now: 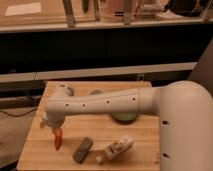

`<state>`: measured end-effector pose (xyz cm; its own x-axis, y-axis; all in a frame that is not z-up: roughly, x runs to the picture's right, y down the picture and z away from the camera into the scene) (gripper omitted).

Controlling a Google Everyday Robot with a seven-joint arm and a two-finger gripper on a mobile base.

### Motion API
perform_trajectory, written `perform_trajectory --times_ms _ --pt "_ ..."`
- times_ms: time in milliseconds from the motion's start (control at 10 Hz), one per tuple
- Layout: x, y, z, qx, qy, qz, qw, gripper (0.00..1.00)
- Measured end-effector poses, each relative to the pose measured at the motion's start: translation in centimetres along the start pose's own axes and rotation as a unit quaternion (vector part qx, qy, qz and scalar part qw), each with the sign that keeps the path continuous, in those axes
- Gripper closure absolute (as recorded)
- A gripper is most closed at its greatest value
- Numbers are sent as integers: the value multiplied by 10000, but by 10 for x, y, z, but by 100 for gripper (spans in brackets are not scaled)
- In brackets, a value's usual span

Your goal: Place the pepper in the ceramic cup

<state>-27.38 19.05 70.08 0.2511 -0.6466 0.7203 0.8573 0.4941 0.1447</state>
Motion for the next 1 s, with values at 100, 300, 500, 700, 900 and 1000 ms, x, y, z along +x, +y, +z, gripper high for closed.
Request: perform_trajectory --times_ms 100,300,500,700,900,1000 --pt "0 1 5 -3 -36 -26 10000 66" --pt "1 7 13 -19 -86 -68 9999 56" --pt "5 9 9 2 -102 -51 9999 57" --pt "7 9 4 28 -128 -30 9999 50" --pt "10 11 8 42 -162 -34 9999 28" --pt "10 13 9 32 -177 -28 9998 25"
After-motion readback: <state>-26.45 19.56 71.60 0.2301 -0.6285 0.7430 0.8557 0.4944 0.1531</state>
